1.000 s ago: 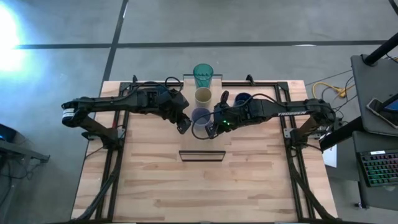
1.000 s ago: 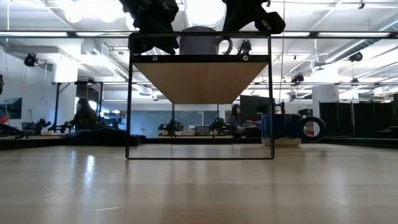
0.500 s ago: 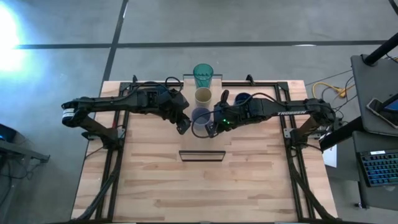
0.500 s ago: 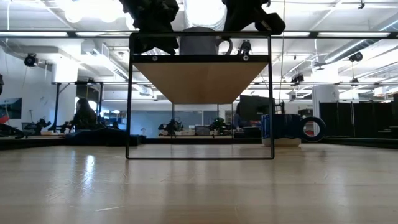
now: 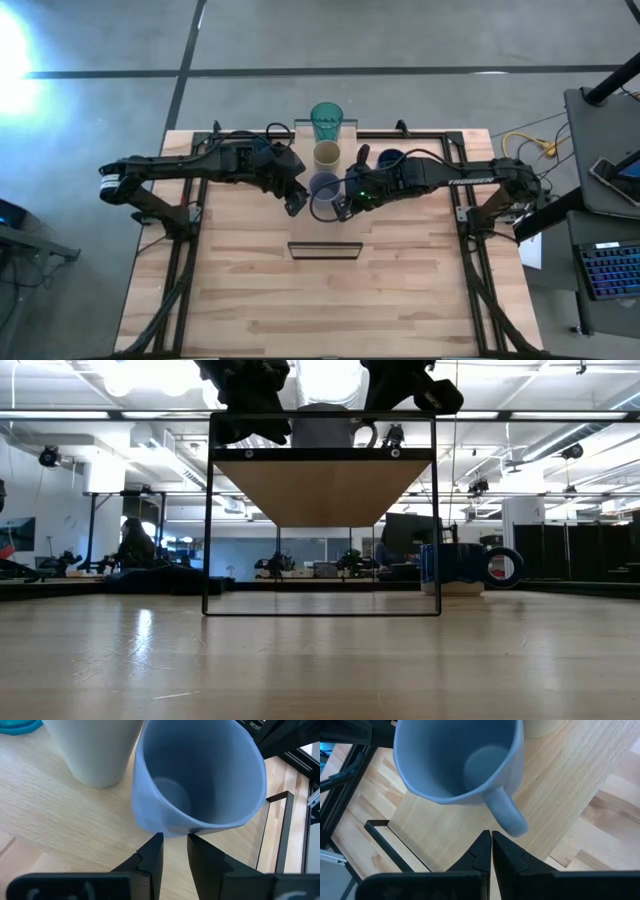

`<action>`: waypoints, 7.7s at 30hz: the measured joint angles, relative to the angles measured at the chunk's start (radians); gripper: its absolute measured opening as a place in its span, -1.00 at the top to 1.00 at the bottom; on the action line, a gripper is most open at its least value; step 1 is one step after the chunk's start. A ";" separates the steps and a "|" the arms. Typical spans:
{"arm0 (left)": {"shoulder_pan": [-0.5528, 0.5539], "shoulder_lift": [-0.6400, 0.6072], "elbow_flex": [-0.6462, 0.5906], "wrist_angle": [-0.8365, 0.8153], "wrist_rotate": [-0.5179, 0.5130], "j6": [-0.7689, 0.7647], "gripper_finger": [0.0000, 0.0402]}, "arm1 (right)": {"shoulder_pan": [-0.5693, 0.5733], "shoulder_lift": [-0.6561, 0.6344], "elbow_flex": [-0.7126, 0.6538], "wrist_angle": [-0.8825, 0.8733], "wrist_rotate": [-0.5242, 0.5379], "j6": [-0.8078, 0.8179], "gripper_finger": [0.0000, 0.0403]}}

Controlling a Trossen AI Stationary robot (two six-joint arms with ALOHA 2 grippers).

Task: Stack small to large cups/mugs on shelf
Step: Put the purple mug on the shelf, then adjust the light yellow cup on the shelf, then adjust the purple mug on the shelf

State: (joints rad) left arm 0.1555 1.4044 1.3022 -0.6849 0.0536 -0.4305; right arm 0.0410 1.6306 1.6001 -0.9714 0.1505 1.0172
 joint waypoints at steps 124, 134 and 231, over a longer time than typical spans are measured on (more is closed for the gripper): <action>0.232 -0.033 -0.314 0.574 0.144 -0.156 0.64 | -0.323 -0.056 -0.135 0.273 -0.231 -0.139 0.96; 0.238 -0.034 -0.314 0.623 0.124 -0.156 0.64 | -0.323 -0.056 -0.135 0.326 -0.229 -0.139 0.96; 0.111 -0.086 -0.372 0.523 0.206 -0.131 0.64 | -0.081 -0.038 -0.136 0.223 -0.148 0.056 0.96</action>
State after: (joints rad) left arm 0.2661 1.3182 0.9305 -0.1614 0.2599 -0.5620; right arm -0.0399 1.5925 1.4639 -0.7487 0.0030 1.0733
